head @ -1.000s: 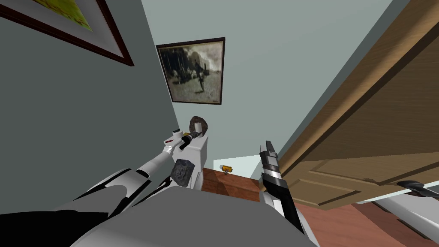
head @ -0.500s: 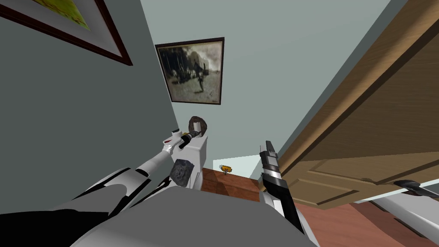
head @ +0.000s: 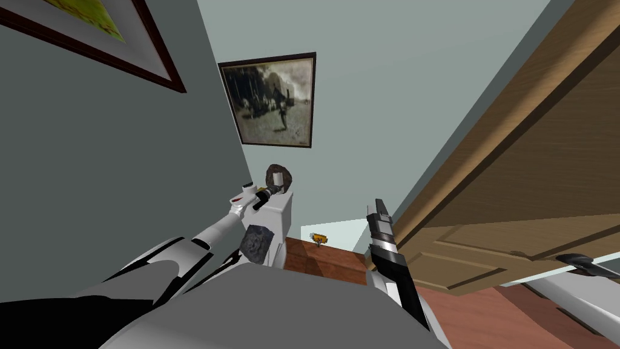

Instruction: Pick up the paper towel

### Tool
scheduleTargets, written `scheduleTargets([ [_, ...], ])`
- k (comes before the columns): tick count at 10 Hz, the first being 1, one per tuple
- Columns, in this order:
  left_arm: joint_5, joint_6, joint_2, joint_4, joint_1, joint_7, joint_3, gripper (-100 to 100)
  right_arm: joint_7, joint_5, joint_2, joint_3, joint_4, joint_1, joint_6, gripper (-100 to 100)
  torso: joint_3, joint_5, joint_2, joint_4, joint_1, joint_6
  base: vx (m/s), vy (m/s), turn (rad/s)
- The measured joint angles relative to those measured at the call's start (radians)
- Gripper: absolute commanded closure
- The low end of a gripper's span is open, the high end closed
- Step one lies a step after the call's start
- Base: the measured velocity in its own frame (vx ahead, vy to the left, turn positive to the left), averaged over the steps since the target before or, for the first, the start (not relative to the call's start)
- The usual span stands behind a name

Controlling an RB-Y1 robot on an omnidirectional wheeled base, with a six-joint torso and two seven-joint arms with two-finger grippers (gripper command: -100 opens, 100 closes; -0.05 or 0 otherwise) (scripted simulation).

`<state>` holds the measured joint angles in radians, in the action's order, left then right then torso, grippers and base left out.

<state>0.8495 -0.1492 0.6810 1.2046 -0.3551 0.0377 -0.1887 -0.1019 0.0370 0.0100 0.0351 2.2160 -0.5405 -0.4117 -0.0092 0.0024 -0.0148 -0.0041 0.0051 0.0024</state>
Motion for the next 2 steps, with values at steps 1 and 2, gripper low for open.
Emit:
scheduleTargets([
  [1, 0.0, 0.0, 0.0, 0.0, 0.0, 0.0, 0.0, 100, 0.0, 0.0, 0.0, 0.0, 0.0, 0.0, 0.0, 0, 0.0, 0.0, 0.0, 0.0, 0.0, 0.0, 0.0, 0.0, 0.0],
  [2, 0.0, 0.0, 0.0, 0.0, 0.0, 0.0, 0.0, 0, 0.0, 0.0, 0.0, 0.0, 0.0, 0.0, 0.0, 0, 0.0, 0.0, 0.0, 0.0, 0.0, 0.0, 0.0, 0.0, 0.0],
])
